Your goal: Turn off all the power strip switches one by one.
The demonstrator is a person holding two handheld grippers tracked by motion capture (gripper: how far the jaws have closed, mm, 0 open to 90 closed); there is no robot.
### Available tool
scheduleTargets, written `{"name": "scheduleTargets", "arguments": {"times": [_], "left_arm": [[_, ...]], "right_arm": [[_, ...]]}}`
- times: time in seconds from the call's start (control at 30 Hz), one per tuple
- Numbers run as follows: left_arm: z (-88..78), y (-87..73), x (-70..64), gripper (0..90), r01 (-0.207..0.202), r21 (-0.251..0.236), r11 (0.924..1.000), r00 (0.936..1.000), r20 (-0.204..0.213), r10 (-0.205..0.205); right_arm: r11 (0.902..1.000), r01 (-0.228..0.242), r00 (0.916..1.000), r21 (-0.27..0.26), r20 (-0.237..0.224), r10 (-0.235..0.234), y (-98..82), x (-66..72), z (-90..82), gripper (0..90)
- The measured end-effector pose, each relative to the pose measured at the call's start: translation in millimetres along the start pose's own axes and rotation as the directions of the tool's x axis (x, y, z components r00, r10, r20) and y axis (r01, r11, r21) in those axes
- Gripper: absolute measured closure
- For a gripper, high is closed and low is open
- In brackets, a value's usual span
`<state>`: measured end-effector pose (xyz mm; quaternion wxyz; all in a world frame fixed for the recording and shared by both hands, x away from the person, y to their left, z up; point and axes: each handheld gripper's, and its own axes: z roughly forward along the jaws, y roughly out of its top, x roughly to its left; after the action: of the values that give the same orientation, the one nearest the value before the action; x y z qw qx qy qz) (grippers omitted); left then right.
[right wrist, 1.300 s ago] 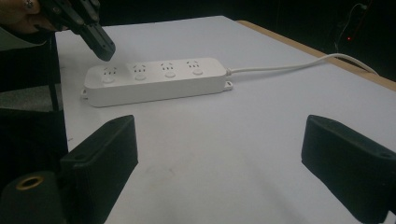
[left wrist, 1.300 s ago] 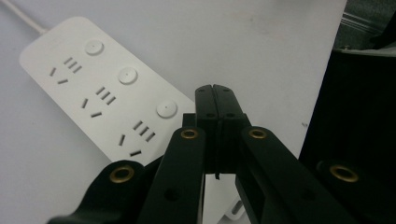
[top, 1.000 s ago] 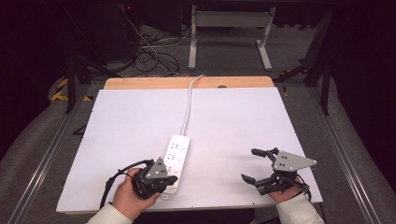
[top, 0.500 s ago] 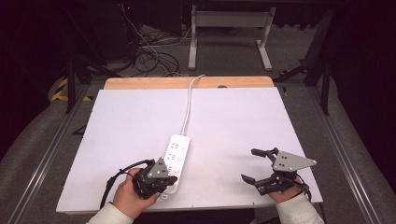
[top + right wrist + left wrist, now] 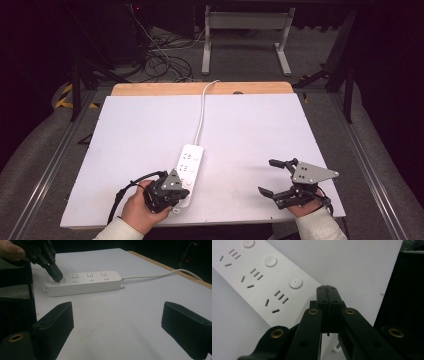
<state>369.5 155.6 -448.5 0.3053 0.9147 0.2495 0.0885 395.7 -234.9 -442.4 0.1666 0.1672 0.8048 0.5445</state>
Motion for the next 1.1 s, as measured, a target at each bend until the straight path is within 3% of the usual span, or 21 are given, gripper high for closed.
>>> {"name": "scheduleTargets", "arguments": {"times": [0.17,0.33,0.5,0.67,0.87,0.97,1.03,1.1], "left_arm": [[2.6,0.8,-1.9,90.0,-0.009,0.013,0.9999,0.9999,-0.007,0.009],[2.8,0.5,0.4,90.0,0.014,0.014,0.9998,0.9999,0.006,-0.015],[3.1,2.4,-3.9,90.0,-0.003,0.031,0.9995,0.9998,-0.019,0.003],[3.8,1.3,-1.9,90.0,0.013,0.016,0.9998,0.9999,-0.008,-0.013],[5.1,2.3,-4.6,90.0,0.018,0.032,0.9993,0.9996,-0.021,-0.017],[5.3,2.1,-3.3,90.0,0.039,0.013,0.9992,0.9991,-0.016,-0.038],[-1.3,4.3,-7.0,90.0,0.016,-0.04,0.9991,0.9981,-0.058,-0.018],[-14.1,7.8,-5.0,90.0,0.025,-0.109,0.9937,0.9996,-0.014,-0.026]], "right_arm": [[1.0,0.0,1.0,0.0,0.0,0.0,0.2,0.4,0.1,11.2],[1.0,0.002,1.0,0.001,0.0,-0.002,0.1,0.4,0.2,11.2],[1.0,0.0,1.0,0.003,-0.001,0.0,0.3,0.7,0.9,11.2],[1.0,0.002,1.0,0.004,0.0,-0.002,0.7,1.7,1.0,11.2],[1.0,0.0,1.0,0.004,-0.001,0.0,0.6,1.6,1.1,11.2],[1.0,0.001,1.0,0.006,-0.001,-0.001,0.7,1.7,1.3,11.2],[1.0,0.001,1.0,0.003,0.0,-0.001,0.8,1.8,1.1,11.2],[1.0,0.004,1.0,0.001,0.001,-0.004,0.7,1.1,0.2,11.2]]}}
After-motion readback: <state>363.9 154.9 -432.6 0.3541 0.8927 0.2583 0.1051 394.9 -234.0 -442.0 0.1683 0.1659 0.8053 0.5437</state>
